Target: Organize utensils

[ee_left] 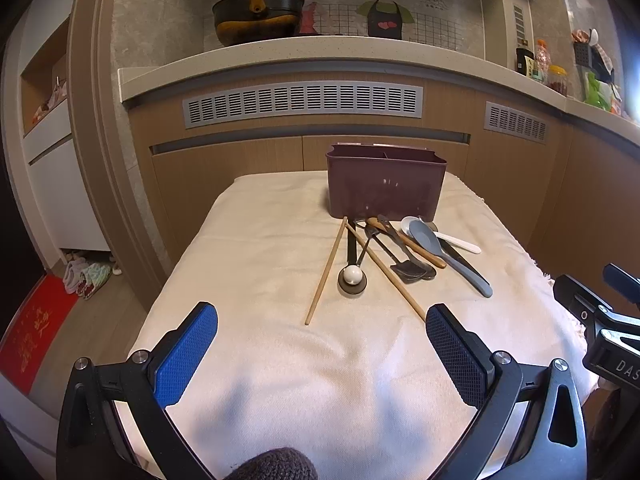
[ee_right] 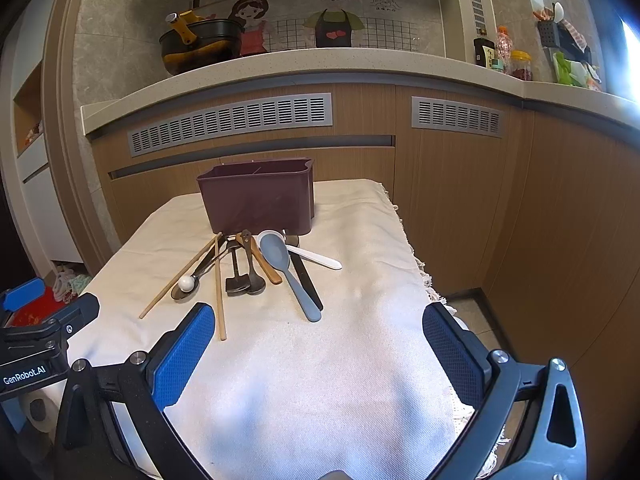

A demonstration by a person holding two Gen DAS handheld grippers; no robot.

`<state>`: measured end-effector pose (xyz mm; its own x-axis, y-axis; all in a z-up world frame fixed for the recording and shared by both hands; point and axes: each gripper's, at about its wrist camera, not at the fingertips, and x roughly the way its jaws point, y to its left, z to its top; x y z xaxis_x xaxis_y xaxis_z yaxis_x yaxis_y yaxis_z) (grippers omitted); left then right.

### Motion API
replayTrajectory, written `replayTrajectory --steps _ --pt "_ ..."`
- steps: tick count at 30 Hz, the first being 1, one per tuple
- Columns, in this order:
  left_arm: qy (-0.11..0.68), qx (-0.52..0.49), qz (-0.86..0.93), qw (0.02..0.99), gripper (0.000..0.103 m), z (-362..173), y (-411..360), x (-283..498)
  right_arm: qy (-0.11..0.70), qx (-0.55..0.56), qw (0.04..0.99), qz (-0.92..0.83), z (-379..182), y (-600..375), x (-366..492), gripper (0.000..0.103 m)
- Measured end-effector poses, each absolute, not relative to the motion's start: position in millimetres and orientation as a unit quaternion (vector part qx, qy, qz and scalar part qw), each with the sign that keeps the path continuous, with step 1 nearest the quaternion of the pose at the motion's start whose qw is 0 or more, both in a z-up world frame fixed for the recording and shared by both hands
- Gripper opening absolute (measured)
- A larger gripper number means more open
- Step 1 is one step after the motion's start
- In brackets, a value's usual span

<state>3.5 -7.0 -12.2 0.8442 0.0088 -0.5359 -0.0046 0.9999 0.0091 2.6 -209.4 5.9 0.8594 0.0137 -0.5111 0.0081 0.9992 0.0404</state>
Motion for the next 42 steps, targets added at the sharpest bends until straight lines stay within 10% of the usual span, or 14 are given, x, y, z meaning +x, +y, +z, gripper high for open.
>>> replayTrajectory --steps 42 --pt "0.281 0.005 0.003 0.96 0.103 -10.1 -0.7 -3.5 0.26 0.017 0.965 0.002 1.5 -208.5 -1.4 0.103"
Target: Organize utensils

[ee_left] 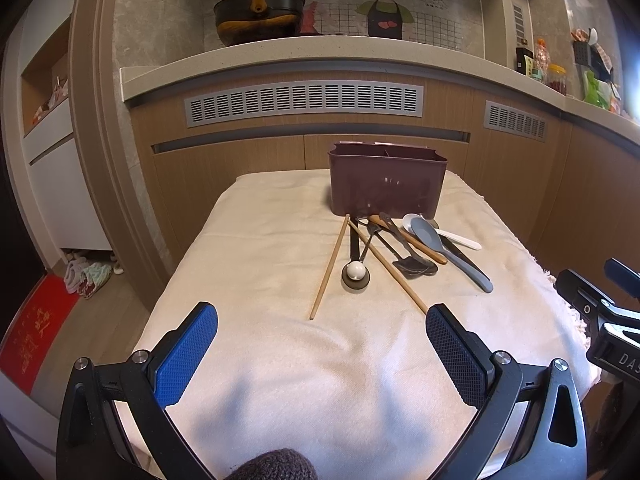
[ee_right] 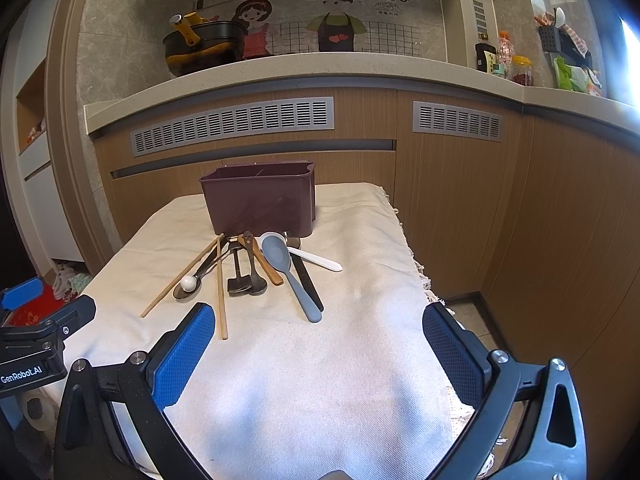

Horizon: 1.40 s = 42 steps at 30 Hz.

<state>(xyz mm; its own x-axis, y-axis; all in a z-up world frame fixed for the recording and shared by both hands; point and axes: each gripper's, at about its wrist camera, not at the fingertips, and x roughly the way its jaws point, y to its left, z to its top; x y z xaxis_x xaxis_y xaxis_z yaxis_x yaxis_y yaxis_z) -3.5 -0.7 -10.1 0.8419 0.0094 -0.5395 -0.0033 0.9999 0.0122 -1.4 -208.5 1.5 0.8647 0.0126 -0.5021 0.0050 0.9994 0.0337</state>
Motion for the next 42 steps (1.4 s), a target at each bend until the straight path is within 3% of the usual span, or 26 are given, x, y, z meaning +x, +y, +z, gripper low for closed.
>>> replayTrajectory --steps 24,37,42 --pt "0.29 0.009 -0.007 0.957 0.103 -5 -1 7 0.246 -0.014 0.969 -0.011 13 -204 5 0.103" --pt "0.381 -0.008 -0.066 0.922 0.103 -41 9 108 0.318 -0.068 0.943 0.076 6 -205 106 0.103" --pt "0.363 0.005 -0.053 0.93 0.103 -43 20 140 0.346 -0.109 0.926 0.109 -18 -181 151 0.103"
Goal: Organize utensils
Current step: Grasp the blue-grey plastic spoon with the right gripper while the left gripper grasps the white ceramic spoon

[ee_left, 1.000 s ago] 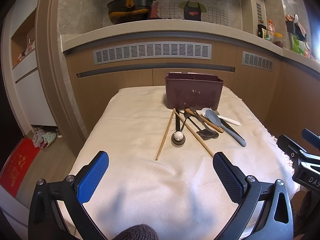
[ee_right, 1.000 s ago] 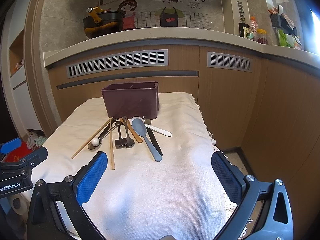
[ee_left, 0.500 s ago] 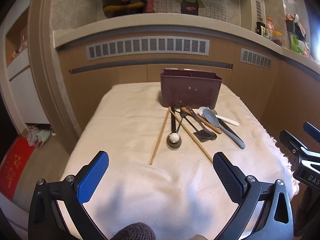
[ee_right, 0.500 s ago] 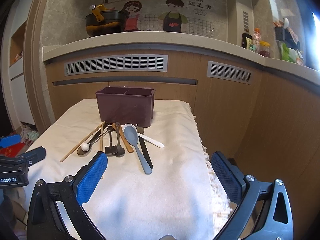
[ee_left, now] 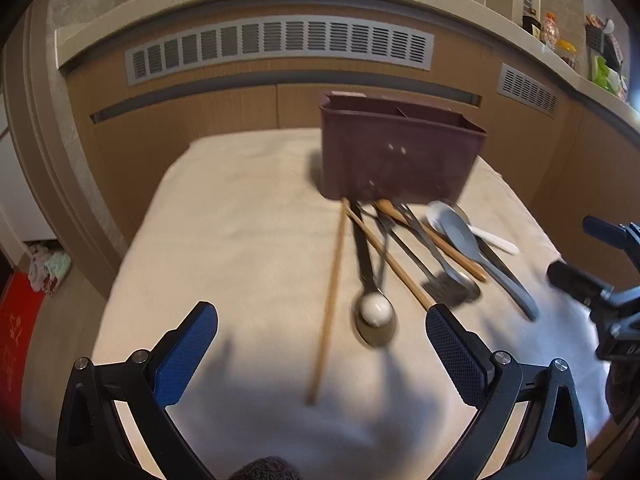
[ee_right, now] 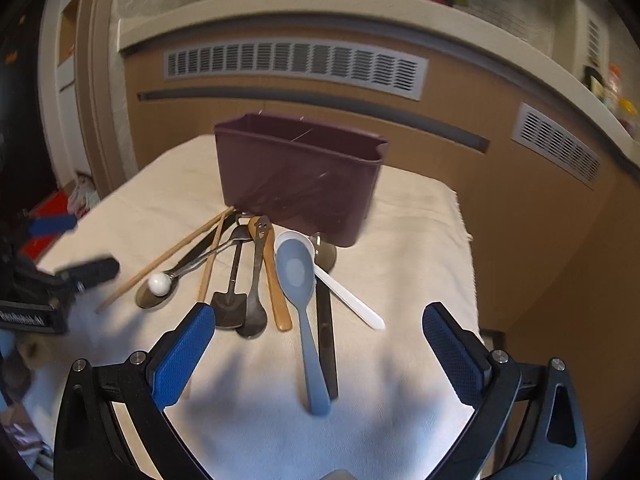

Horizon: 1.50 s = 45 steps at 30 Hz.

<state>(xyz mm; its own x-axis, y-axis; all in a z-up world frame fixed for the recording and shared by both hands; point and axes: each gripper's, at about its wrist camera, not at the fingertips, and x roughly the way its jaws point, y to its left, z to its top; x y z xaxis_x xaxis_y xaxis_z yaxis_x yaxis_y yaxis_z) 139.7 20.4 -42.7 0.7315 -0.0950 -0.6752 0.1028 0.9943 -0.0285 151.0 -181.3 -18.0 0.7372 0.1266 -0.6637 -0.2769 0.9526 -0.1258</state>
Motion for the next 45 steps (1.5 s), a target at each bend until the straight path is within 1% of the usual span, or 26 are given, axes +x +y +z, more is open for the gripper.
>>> replayTrajectory --steps 4,7,8,10,11,12,13,15,18,23,28,29,30,31,36,39,41,43,45 --pt "0.355 0.014 -0.059 0.933 0.103 -42 24 151 0.355 -0.127 0.92 0.108 -31 -177 182 0.103" --pt "0.367 0.007 -0.093 0.926 0.103 -46 20 151 0.352 -0.131 0.923 0.086 -34 -181 197 0.103" --pt "0.364 0.007 -0.101 0.926 0.1 -47 18 148 0.353 -0.125 0.924 0.082 -34 -183 202 0.103" --pt "0.357 0.016 -0.108 0.928 0.084 -50 13 145 0.352 -0.113 0.926 0.075 -33 -189 204 0.103" --pt "0.358 0.018 -0.111 0.927 0.069 -52 11 145 0.352 -0.107 0.927 0.072 -33 -191 205 0.103" --pt "0.364 0.017 -0.117 0.924 0.059 -55 9 146 0.353 -0.101 0.928 0.07 -34 -193 204 0.103" --pt "0.373 0.014 -0.125 0.92 0.055 -58 7 148 0.354 -0.097 0.927 0.07 -35 -195 203 0.103" --pt "0.384 0.012 -0.135 0.913 0.039 -62 2 150 0.358 -0.088 0.927 0.067 -37 -199 199 0.103" --pt "0.382 0.028 -0.147 0.912 0.029 -62 -10 149 0.362 -0.078 0.927 0.063 -40 -207 195 0.103" --pt "0.393 0.034 -0.132 0.909 0.027 -70 -20 159 0.36 -0.056 0.929 0.058 -40 -217 185 0.103" --pt "0.408 0.046 -0.117 0.904 0.027 -79 -25 165 0.351 -0.059 0.933 0.058 -38 -217 177 0.103" --pt "0.404 0.056 -0.113 0.906 0.027 -80 -28 165 0.35 -0.06 0.933 0.058 -39 -216 176 0.103" --pt "0.401 0.061 -0.108 0.908 0.023 -80 -30 165 0.35 -0.061 0.933 0.058 -39 -215 176 0.103" --pt "0.401 0.063 -0.105 0.908 0.022 -80 -30 166 0.35 -0.061 0.933 0.059 -39 -215 176 0.103" --pt "0.375 0.055 -0.083 0.922 0.022 -64 -14 161 0.353 -0.053 0.931 0.08 -34 -208 180 0.103" --pt "0.355 0.031 -0.069 0.932 0.022 -50 4 159 0.36 -0.059 0.925 0.106 -34 -196 192 0.102" --pt "0.343 0.014 -0.061 0.937 0.022 -43 17 158 0.366 -0.066 0.92 0.121 -37 -186 201 0.093" --pt "0.331 -0.003 -0.058 0.942 0.022 -38 28 157 0.38 -0.074 0.912 0.136 -42 -177 213 0.067" --pt "0.324 -0.016 -0.06 0.944 0.022 -34 36 154 0.399 -0.083 0.902 0.145 -49 -167 224 0.06"
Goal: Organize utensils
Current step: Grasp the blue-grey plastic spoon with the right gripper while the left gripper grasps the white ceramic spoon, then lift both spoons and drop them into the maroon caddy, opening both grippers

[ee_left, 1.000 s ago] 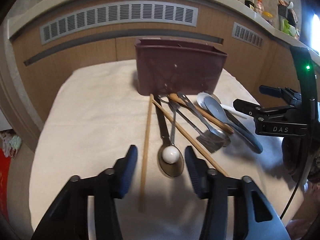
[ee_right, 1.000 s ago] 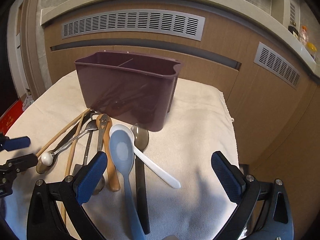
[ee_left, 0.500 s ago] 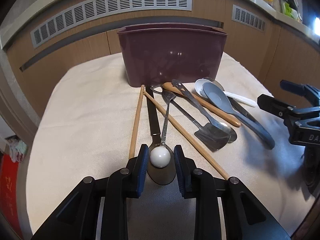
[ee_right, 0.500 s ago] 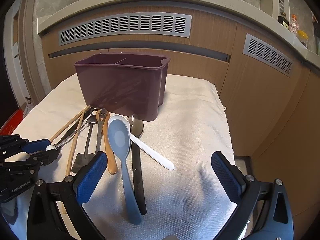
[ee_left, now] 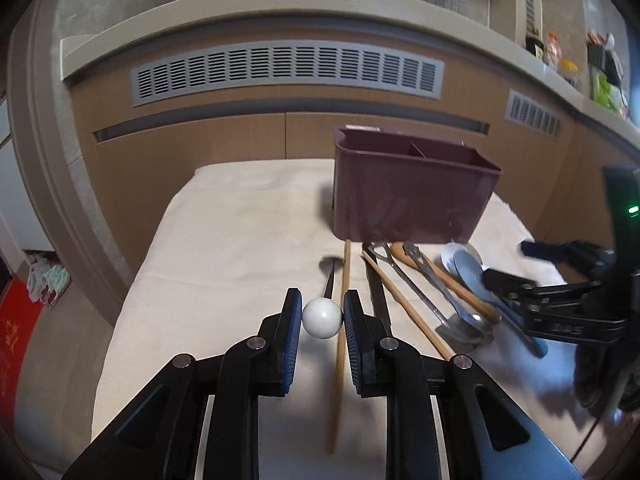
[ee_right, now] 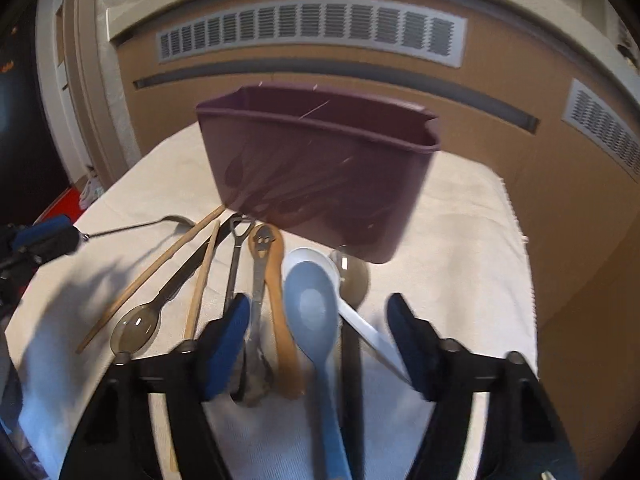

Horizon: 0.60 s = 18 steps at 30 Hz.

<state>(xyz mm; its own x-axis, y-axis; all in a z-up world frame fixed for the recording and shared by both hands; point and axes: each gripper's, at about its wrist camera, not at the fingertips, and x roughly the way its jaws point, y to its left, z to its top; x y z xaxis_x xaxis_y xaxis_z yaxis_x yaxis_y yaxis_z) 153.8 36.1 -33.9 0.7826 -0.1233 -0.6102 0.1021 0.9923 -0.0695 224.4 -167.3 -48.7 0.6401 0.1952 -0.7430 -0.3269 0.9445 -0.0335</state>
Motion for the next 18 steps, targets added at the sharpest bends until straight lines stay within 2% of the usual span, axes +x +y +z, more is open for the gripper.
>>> replayTrajectory --steps 6,8,9,10,12,13,18 --pt "0.315 -0.034 -0.064 0.946 0.022 -31 50 152 0.429 -0.093 0.889 0.131 -70 -154 243 0.059" --pt "0.311 -0.04 -0.066 0.947 0.022 -30 53 152 0.436 -0.095 0.886 0.128 -75 -153 244 0.055" --pt "0.309 -0.042 -0.067 0.948 0.022 -29 54 151 0.435 -0.095 0.886 0.133 -75 -153 243 0.045" --pt "0.305 -0.044 -0.068 0.949 0.022 -26 55 151 0.435 -0.097 0.884 0.137 -74 -152 242 0.028" --pt "0.299 -0.044 -0.069 0.951 0.022 -22 54 152 0.429 -0.11 0.886 0.134 -67 -150 236 0.021" --pt "0.295 -0.042 -0.069 0.952 0.022 -19 53 152 0.419 -0.11 0.892 0.13 -63 -151 233 0.01" --pt "0.28 -0.033 -0.072 0.957 0.022 -5 48 148 0.393 -0.09 0.904 0.14 -38 -162 209 0.009"
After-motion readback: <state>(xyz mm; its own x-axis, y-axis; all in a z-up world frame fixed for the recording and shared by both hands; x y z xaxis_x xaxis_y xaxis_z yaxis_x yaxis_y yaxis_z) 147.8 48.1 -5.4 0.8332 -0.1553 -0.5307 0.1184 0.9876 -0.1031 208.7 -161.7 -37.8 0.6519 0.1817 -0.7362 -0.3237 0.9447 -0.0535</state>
